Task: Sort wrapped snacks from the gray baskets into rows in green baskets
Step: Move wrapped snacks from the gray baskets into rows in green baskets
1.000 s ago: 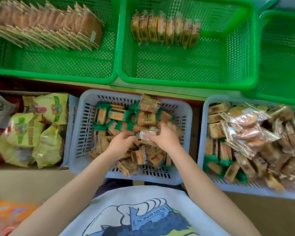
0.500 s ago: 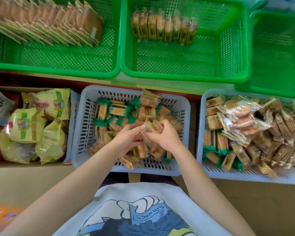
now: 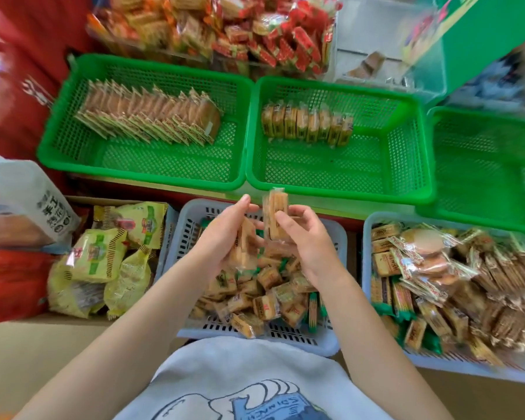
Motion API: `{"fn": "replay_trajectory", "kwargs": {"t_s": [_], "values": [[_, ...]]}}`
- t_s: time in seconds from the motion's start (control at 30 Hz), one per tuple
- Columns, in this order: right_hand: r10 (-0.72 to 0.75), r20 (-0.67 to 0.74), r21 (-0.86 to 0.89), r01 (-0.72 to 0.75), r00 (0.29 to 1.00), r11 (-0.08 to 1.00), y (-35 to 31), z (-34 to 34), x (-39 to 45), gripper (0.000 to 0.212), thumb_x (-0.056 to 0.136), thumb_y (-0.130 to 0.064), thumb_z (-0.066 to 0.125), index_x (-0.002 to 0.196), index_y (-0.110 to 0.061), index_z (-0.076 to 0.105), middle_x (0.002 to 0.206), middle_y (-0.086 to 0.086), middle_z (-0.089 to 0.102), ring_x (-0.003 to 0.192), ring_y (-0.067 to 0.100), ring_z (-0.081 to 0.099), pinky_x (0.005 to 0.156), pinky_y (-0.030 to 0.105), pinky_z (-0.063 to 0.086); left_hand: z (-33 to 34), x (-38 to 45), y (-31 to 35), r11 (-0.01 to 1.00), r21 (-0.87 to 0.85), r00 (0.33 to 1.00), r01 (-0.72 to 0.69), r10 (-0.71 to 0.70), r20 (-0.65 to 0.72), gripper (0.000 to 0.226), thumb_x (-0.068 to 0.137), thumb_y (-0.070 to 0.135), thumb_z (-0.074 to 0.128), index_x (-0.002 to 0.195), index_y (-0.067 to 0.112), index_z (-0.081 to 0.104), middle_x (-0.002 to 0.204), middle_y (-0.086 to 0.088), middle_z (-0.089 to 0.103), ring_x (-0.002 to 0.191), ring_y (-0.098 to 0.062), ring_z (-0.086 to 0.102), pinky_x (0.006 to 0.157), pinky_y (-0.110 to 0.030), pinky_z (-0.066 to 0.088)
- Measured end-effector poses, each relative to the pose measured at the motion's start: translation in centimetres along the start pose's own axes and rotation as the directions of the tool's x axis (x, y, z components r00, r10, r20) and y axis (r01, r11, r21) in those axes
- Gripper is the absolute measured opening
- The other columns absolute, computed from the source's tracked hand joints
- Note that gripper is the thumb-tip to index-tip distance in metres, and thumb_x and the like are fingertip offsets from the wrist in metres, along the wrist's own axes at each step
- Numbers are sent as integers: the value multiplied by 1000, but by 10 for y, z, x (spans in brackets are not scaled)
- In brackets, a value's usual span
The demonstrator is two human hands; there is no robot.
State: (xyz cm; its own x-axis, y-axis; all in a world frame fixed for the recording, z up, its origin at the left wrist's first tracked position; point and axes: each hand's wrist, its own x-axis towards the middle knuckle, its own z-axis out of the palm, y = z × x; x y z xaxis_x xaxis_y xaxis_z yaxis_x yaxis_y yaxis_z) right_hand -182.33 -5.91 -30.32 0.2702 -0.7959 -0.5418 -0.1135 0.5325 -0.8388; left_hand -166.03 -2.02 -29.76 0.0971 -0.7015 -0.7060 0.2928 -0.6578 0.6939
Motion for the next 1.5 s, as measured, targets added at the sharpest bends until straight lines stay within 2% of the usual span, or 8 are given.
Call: {"fn": "replay_trajectory", "kwargs": {"t_s": [0.1,0.4,0.73,0.83,1.0,1.2,1.33,1.5], "values": [[-30,-111,30,34,993,999,-12,7,-5,24,93,-40,68,108,-24,60,110,8,70,102,27,69,90,54,57,-3,-1,15,996,-88,987,-31,17,-161,46,98,62,44,128,29,55,115,-6,65,97,-25,68,91,-46,55],[-54,55,-54,57,997,997,-34,-2,-15,25,99,-30,62,121,-40,56,117,2,68,101,16,70,88,37,59,34,11,42,978,-104,983,-179,182,15,28,92,30,71,118,25,62,113,-12,69,91,-24,71,71,-36,59],[77,-83,387,-39,994,921,-45,-93,38,35,101,-13,57,136,-18,56,124,11,68,108,28,68,84,47,59,138,91,54,995,60,996,-80,77,51,72,82,75,50,134,25,50,128,1,61,115,-21,60,99,-43,46],[120,-186,435,-28,975,900,-57,-133,77,26,102,-10,54,128,-13,57,109,10,68,97,28,65,77,44,59,143,127,34,797,518,914,-309,400,-71,48,103,46,44,140,15,49,128,-2,56,117,-20,53,95,-36,40],[246,-231,384,-144,941,912,-81,-184,159,24,100,-11,57,124,-7,56,106,16,62,94,30,60,79,45,56,143,156,13,174,971,826,-162,562,37,40,105,41,37,81,15,57,72,1,57,76,-29,62,65,-36,38],[339,-298,182,-296,892,938,-95,-197,255,13,97,-24,62,89,-14,60,91,11,63,87,25,61,61,37,56,149,178,20,229,973,852,16,506,-133,41,104,48,34,85,20,59,60,1,55,53,-20,53,43,-25,28],[283,-259,188,-240,924,953,-103,-193,279,31,98,-43,59,103,-13,56,96,6,60,92,22,61,79,40,61,150,180,15,187,982,833,34,537,-131,42,103,51,34,80,23,56,57,4,55,50,-18,53,42,-24,25],[161,-298,280,-75,941,957,-92,-195,291,30,97,-18,59,121,0,61,116,19,69,88,26,70,75,34,62,153,181,16,169,984,830,52,541,-137,40,102,52,34,82,25,56,57,6,53,50,-16,52,41,-22,27]]}}
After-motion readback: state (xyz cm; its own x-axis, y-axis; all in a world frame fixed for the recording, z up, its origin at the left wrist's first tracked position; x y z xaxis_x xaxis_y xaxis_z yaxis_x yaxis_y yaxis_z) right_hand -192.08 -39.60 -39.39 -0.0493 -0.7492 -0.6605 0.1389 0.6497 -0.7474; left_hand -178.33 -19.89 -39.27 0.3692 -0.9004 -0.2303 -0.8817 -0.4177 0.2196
